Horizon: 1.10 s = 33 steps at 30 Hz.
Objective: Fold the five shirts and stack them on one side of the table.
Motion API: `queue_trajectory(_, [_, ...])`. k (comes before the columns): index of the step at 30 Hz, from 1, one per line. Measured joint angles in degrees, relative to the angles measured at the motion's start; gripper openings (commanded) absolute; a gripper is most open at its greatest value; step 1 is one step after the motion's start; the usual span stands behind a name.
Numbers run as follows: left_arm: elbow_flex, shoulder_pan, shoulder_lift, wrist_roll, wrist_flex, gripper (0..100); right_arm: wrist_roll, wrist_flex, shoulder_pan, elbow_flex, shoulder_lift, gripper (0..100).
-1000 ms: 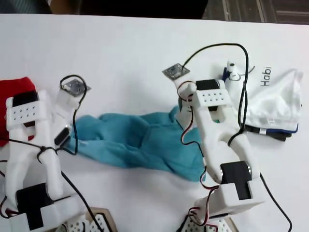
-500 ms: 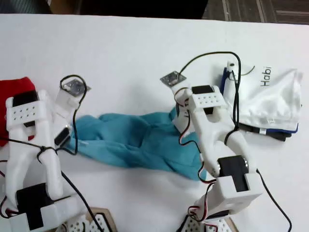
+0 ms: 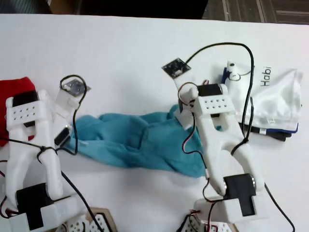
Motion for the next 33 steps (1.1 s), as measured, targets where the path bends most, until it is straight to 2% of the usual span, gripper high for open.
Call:
queue_trajectory(4, [0.0,0.0,0.0,0.0,0.0,3,0.0,1.8,-0.3,0.2,-0.2,3.5])
queue_trajectory(9, [0.0,0.0,0.0,0.0,0.0,3,0.0,4.5,-0.3,0.2,-0.2,19.7])
queue_trajectory(14, [0.0,0.0,0.0,0.0,0.0,3,0.0,5.5,-0.3,0.2,-0.2,15.0])
queue_trajectory(31, [0.0,0.0,0.0,0.0,0.0,3,0.0,3.1,-0.3,0.2,8.8,14.3])
queue_trajectory(33, [0.0,0.0,0.0,0.0,0.0,3,0.0,2.5,-0.3,0.2,9.8,10.8])
